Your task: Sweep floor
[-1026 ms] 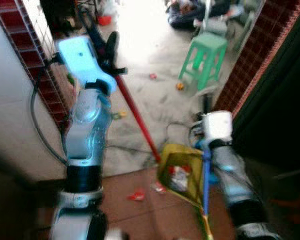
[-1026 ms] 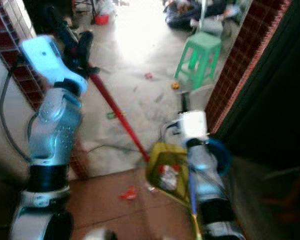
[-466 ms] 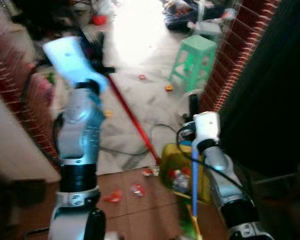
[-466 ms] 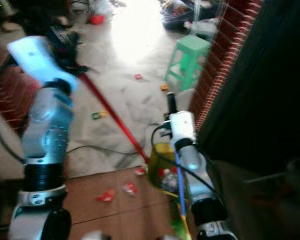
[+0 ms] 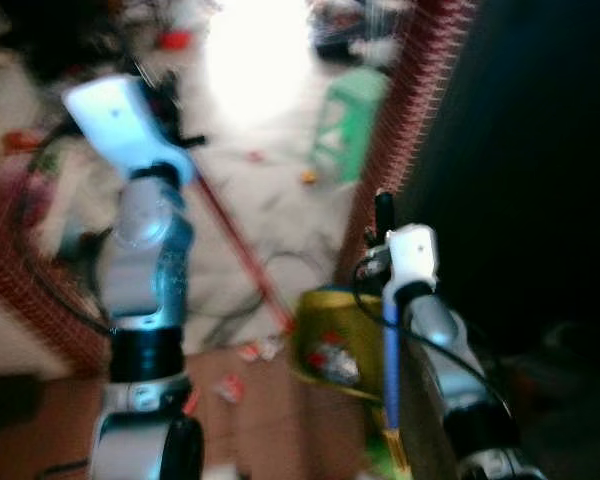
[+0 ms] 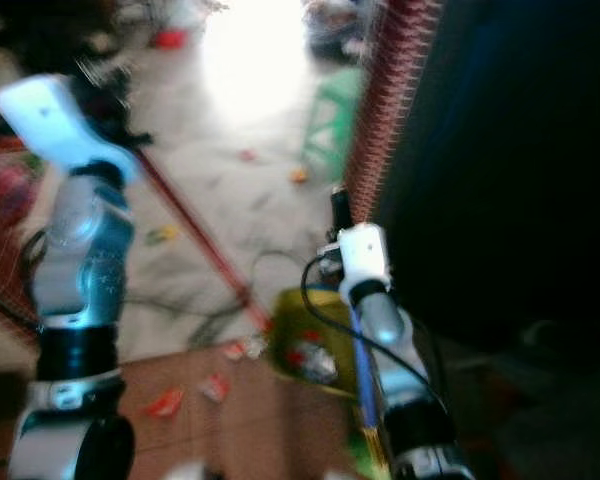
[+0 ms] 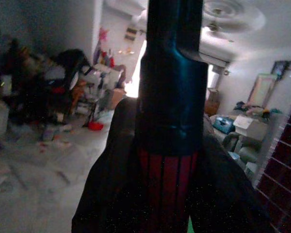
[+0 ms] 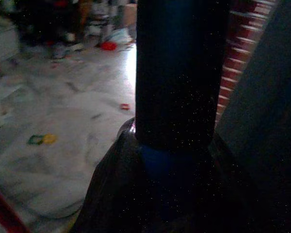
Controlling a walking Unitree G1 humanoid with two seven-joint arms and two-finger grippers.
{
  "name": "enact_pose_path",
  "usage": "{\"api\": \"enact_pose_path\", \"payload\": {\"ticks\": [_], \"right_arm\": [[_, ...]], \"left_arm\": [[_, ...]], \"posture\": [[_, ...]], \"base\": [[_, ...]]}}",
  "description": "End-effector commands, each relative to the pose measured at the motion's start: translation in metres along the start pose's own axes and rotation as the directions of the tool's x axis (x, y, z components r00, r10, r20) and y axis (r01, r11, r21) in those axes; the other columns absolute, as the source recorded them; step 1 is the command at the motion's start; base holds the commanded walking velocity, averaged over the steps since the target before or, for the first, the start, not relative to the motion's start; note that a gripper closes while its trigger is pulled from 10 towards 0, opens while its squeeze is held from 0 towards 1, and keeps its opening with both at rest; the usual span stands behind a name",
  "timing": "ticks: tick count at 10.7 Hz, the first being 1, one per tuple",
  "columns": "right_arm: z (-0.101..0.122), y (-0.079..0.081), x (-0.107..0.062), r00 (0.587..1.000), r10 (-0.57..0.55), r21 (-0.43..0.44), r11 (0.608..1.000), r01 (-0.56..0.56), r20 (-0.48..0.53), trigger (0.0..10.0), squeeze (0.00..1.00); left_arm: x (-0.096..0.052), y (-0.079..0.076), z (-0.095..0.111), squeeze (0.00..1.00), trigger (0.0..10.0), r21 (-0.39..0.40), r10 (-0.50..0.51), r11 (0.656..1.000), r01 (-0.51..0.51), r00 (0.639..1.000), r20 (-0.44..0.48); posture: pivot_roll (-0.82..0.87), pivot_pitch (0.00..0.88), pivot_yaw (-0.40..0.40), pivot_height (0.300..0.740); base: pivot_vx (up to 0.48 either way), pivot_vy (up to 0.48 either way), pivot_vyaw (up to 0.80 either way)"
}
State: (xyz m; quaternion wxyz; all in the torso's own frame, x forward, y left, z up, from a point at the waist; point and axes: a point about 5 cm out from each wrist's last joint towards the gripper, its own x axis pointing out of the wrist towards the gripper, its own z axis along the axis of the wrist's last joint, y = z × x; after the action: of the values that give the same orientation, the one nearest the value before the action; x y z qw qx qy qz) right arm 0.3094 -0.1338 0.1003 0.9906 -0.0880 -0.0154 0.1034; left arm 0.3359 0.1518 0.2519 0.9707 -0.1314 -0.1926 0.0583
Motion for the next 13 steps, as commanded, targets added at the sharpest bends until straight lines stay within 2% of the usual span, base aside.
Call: {"api": "enact_pose_path", "payload": {"ticks": [1,2,6,9,13], "right_arm": [[0.003,-0.010,-0.001,1.000,-0.023,-0.010,1.000,0.023,0.011,10.0,0.00],[0.002,-0.012,-0.002,1.000,-0.021,-0.006,1.000,0.021,0.006,10.0,0.00],[0.000,-0.017,-0.007,1.000,-0.020,-0.006,1.000,0.020,-0.003,10.0,0.00],[0.002,-0.018,-0.009,1.000,-0.013,-0.001,1.000,0.013,0.001,10.0,0.00],[0.008,-0.018,-0.012,1.000,-0.009,0.002,1.000,0.009,0.019,10.0,0.00]], "left_arm": [[0.003,-0.009,0.017,0.00,10.0,0.001,-0.007,1.000,0.006,0.996,0.092],[0.004,-0.001,0.020,0.00,10.0,0.076,0.044,0.996,-0.054,0.991,0.124],[0.006,0.006,0.033,0.00,10.0,0.208,0.078,0.969,-0.132,0.966,0.248],[0.009,0.001,0.031,0.00,10.0,0.233,0.071,0.962,-0.141,0.955,0.287],[0.014,-0.022,0.025,0.00,10.0,0.225,0.049,0.965,-0.132,0.939,0.341]], "posture": [[-0.03,0.000,0.000,0.740],[-0.03,0.000,-0.004,0.740],[-0.04,0.000,-0.007,0.740],[-0.05,0.000,-0.015,0.740],[-0.09,0.000,-0.008,0.740]], "base": [[0.000,0.000,0.00],[0.000,0.000,0.00],[0.000,0.000,0.00],[0.000,0.000,0.00],[0.000,0.000,0.00]]}}
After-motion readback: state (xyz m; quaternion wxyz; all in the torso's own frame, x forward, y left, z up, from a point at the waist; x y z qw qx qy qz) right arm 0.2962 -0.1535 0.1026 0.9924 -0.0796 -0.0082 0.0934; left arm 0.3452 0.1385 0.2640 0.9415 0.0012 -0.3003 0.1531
